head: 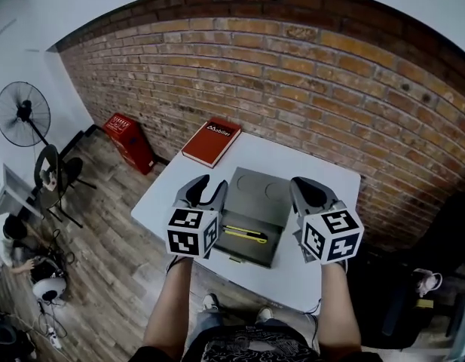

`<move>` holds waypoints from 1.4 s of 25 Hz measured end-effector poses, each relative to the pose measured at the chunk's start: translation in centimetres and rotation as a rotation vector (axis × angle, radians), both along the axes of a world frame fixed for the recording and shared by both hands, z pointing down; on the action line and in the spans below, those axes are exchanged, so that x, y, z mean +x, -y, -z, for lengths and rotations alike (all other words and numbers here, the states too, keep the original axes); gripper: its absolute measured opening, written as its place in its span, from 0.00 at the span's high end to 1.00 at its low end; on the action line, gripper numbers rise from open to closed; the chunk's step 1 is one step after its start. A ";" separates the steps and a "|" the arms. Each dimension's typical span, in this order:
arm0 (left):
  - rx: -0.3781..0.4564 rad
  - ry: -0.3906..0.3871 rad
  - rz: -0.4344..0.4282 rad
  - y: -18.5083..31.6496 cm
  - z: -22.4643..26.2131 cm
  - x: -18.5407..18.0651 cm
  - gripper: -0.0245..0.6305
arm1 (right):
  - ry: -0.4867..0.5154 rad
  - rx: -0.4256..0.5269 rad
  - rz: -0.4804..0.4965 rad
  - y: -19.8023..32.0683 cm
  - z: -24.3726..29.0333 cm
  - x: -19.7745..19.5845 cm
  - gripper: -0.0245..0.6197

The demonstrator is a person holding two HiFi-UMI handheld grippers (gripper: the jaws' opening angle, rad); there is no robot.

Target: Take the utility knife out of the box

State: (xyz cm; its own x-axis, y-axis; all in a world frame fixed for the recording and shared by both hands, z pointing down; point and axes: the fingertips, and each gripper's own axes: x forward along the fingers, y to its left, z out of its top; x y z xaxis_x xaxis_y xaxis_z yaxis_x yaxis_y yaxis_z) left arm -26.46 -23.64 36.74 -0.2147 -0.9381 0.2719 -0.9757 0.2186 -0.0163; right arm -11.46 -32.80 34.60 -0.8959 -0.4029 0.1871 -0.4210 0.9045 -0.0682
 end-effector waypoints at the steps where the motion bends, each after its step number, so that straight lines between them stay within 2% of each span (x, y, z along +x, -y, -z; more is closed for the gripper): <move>1: 0.002 0.000 -0.023 0.5 0.0 -0.2 0.70 | 0.001 0.002 -0.023 0.2 0.1 0.0 0.93; 9: 0.004 -0.002 -0.202 3.4 0.1 -2.6 0.70 | 0.004 0.011 -0.212 0.8 1.0 -0.3 0.93; 19: -0.006 0.006 -0.398 5.4 -0.4 -3.3 0.70 | -0.002 0.013 -0.402 -0.3 0.8 0.2 0.93; 29: -0.011 0.018 -0.497 5.3 -0.9 -2.7 0.70 | -0.003 0.017 -0.472 -1.9 0.8 0.5 0.93; 35: -0.054 0.057 -0.580 5.3 -2.5 -1.2 0.70 | -0.011 0.014 -0.483 -2.4 0.5 0.6 0.93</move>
